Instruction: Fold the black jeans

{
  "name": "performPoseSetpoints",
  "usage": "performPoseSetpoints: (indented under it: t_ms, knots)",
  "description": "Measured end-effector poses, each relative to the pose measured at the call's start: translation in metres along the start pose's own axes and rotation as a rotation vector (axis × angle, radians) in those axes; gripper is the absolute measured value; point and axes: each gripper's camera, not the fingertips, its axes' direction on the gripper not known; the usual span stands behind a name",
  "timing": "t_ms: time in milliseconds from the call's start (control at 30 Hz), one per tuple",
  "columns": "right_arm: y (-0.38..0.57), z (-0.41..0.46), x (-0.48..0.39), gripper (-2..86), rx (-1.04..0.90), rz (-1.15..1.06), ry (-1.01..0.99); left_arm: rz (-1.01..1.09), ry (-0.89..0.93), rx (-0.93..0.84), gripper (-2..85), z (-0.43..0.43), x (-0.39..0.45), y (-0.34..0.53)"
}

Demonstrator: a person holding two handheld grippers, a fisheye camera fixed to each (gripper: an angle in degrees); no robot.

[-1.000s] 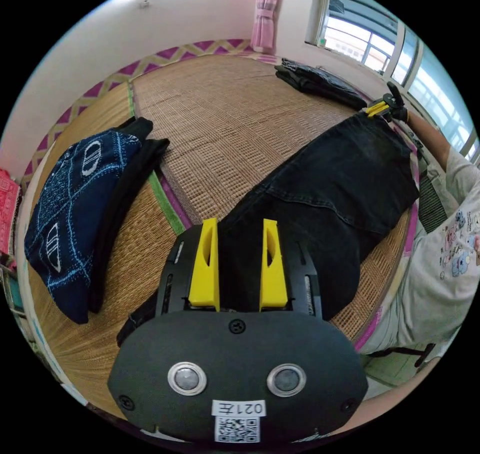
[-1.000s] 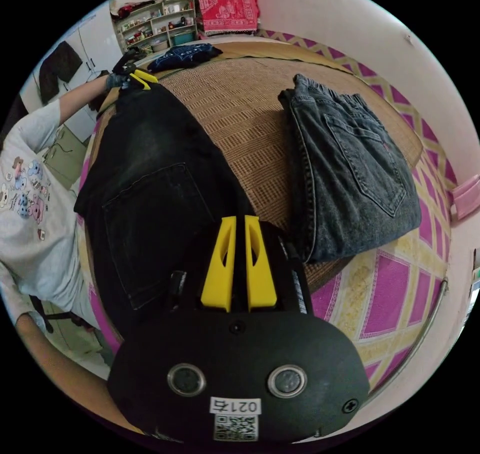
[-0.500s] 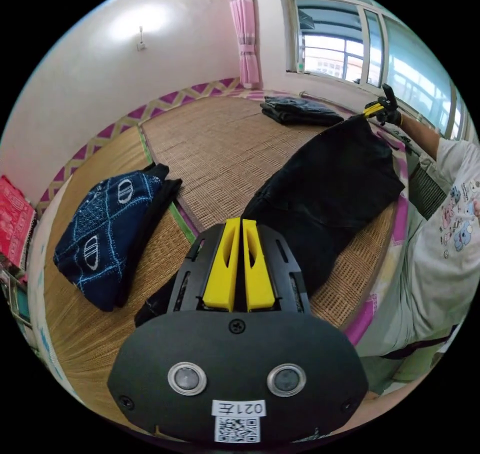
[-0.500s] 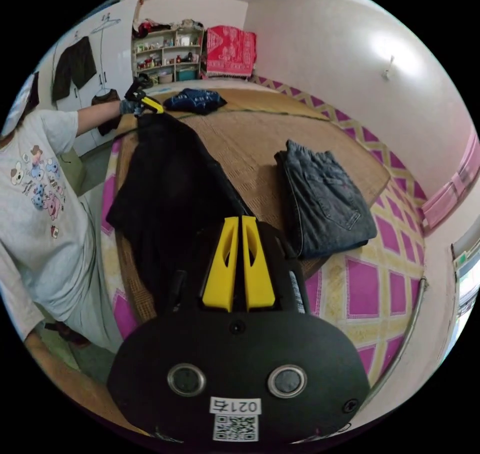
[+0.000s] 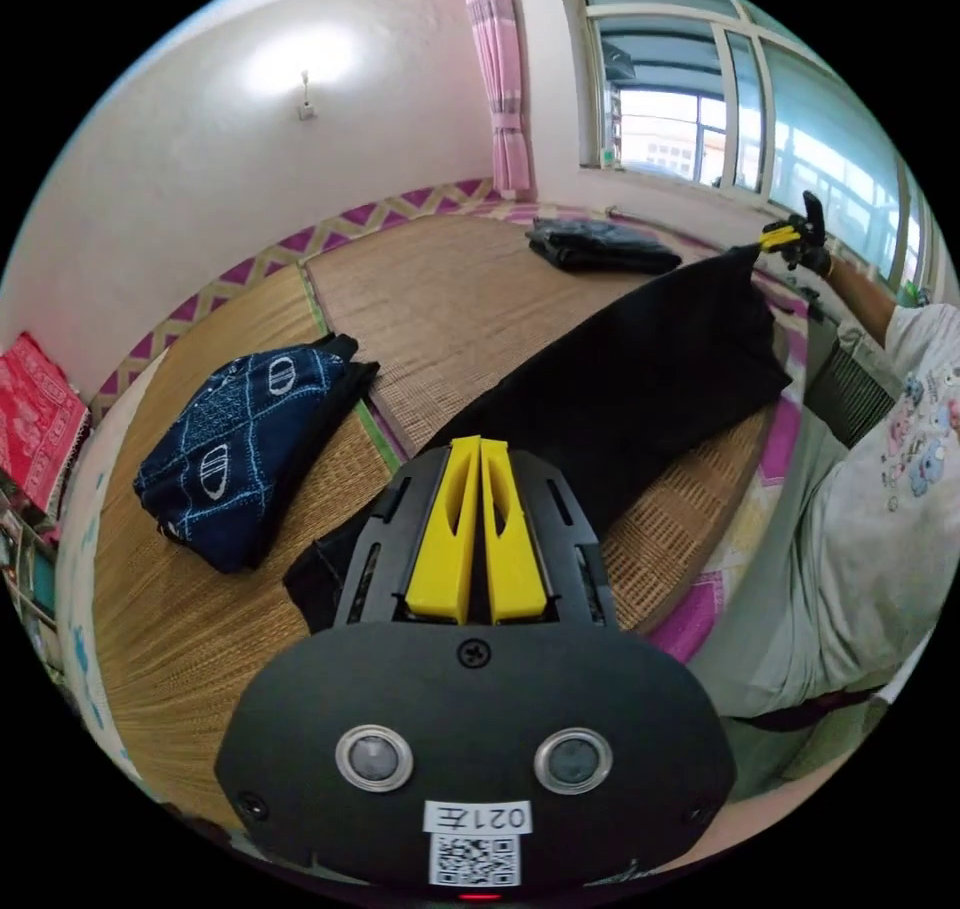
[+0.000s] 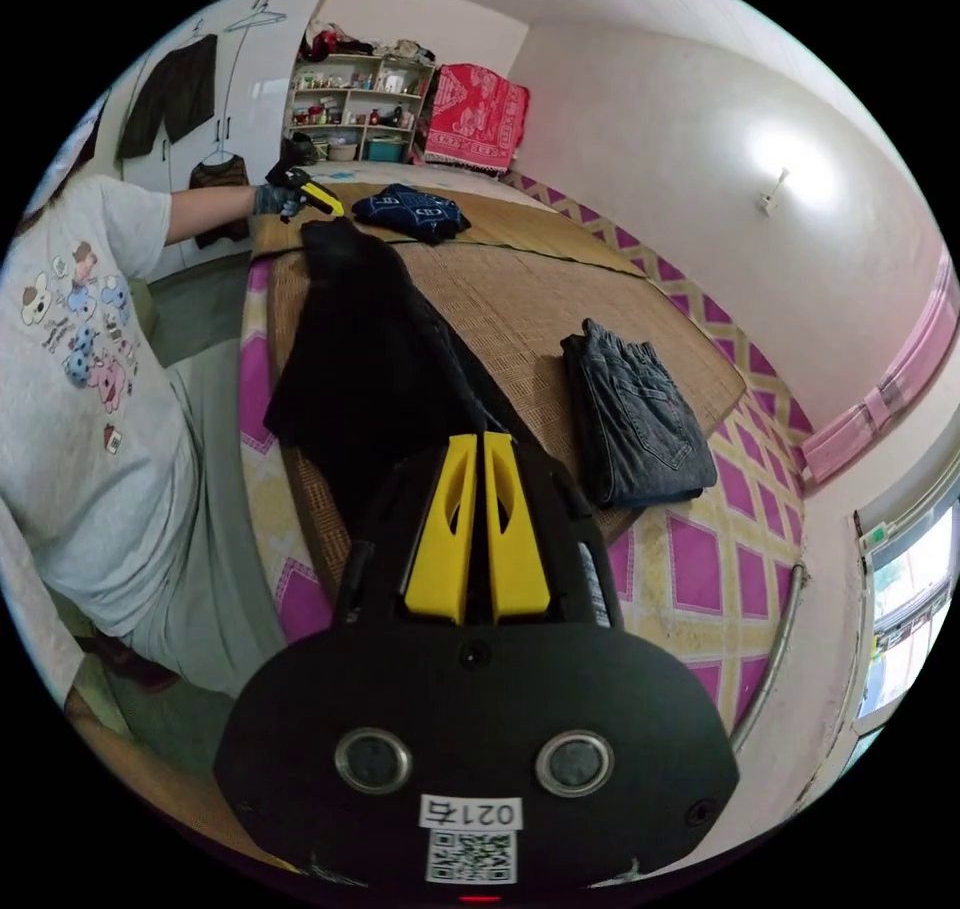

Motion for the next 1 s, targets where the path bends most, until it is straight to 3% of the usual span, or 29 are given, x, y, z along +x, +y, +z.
performPoseSetpoints:
  t_ms: [133, 467, 567, 633, 833, 1000]
  knots:
    - [0.018, -0.025, -0.029, -0.4, 0.062, 0.003, 0.006, -0.06, -0.057, 0.074, 0.1, -0.047, 0.005, 0.028]
    - [0.027, -0.037, -0.029, -0.4, 0.04, 0.039, 0.021, 0.102, -0.113, -0.176, 10.4, 0.02, -0.008, -0.021]
    - [0.028, -0.039, -0.024, -0.4, 0.03, 0.05, 0.018, 0.101, -0.056, -0.253, 8.9, 0.032, -0.029, -0.022]
    - [0.029, -0.04, -0.022, -0.4, 0.027, 0.057, 0.017, 0.105, 0.05, -0.293, 0.7, 0.031, -0.039, -0.018]
    - [0.043, -0.06, -0.017, -0.5, 0.051, 0.078, 0.022, 0.063, 0.146, -0.01, -0.9, -0.08, -0.041, 0.016]
    - [0.101, -0.087, -0.037, -0.7, 0.188, 0.143, -0.181, 0.068, 0.157, 0.112, -0.9, -0.173, 0.006, 0.077]
